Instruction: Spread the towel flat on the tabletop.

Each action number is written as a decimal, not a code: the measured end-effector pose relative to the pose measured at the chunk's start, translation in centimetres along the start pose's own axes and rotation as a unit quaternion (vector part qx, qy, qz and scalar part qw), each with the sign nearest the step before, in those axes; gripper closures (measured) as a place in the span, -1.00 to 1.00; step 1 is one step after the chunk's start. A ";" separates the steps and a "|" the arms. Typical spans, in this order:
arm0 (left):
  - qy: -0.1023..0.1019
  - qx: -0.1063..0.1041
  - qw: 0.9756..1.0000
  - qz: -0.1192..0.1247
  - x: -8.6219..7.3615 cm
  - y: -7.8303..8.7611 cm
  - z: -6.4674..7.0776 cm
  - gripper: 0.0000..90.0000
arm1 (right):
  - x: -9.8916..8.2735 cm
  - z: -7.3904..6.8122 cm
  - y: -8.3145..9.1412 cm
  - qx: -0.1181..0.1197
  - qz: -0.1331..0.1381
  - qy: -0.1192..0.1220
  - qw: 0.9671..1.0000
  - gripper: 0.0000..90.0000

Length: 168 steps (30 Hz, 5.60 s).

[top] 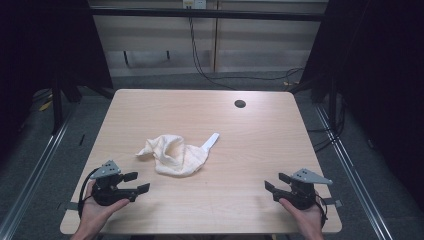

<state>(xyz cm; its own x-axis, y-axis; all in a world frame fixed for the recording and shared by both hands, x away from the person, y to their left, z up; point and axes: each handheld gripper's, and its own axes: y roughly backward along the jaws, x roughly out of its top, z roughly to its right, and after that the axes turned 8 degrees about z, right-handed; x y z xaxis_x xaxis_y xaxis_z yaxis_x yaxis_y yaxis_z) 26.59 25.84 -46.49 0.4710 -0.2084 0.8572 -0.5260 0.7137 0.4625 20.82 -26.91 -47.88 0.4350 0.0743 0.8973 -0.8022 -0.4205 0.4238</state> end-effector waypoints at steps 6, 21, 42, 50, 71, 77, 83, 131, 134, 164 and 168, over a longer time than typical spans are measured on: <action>0.003 0.003 1.000 -0.004 0.1 -0.5 -0.3 -0.28 | -0.1 0.1 0.1 0.007 -0.010 -0.003 1.000 -0.21; -0.002 0.010 1.000 0.012 1.1 0.1 -0.4 -0.26 | -0.2 -0.9 -0.2 0.021 -0.026 0.010 0.999 -0.22; -0.047 -0.025 0.999 -0.013 6.2 -5.0 -1.4 -0.10 | 0.2 -1.3 -0.3 0.056 -0.009 0.012 0.998 -0.30; -0.028 -0.036 0.999 -0.012 7.1 -7.0 -3.2 0.00 | 0.2 -1.5 -0.6 0.067 -0.019 0.020 0.997 -0.31; -0.047 -0.039 0.993 -0.097 4.1 -11.9 -3.8 0.42 | -0.1 -1.9 -1.0 0.077 -0.044 0.031 0.996 -0.35; -0.060 -0.044 0.992 -0.105 4.0 -12.0 -3.5 0.66 | -0.1 -2.0 -1.1 0.082 -0.049 0.035 0.995 -0.35; -0.064 -0.057 0.990 -0.111 3.8 -11.9 -2.9 0.76 | -0.1 -2.2 -1.0 0.087 -0.051 0.037 0.994 -0.35; -0.083 -0.154 0.978 -0.110 3.2 -12.2 4.6 0.88 | -0.1 -2.7 -1.3 0.102 -0.061 0.046 0.992 -0.35; -0.080 -0.164 0.978 -0.103 3.4 -12.0 5.4 0.88 | -0.1 -2.7 -1.3 0.102 -0.059 0.043 0.992 -0.35; -0.063 -0.148 0.981 -0.108 2.9 -9.6 5.6 -0.03 | -0.2 -3.3 -1.8 0.111 -0.070 0.049 0.990 -0.35; -0.061 -0.131 0.986 -0.089 3.5 -7.9 5.4 -0.20 | -0.2 -3.4 -1.8 0.114 -0.069 0.051 0.990 -0.35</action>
<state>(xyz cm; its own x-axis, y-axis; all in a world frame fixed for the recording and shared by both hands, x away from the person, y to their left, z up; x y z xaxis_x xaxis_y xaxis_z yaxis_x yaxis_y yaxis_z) 28.59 15.85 -45.88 0.4430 -0.4127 0.7959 -0.2352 0.8032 0.5474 20.78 -23.13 -48.42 0.4809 0.2315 0.8457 -0.6195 -0.5928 0.5146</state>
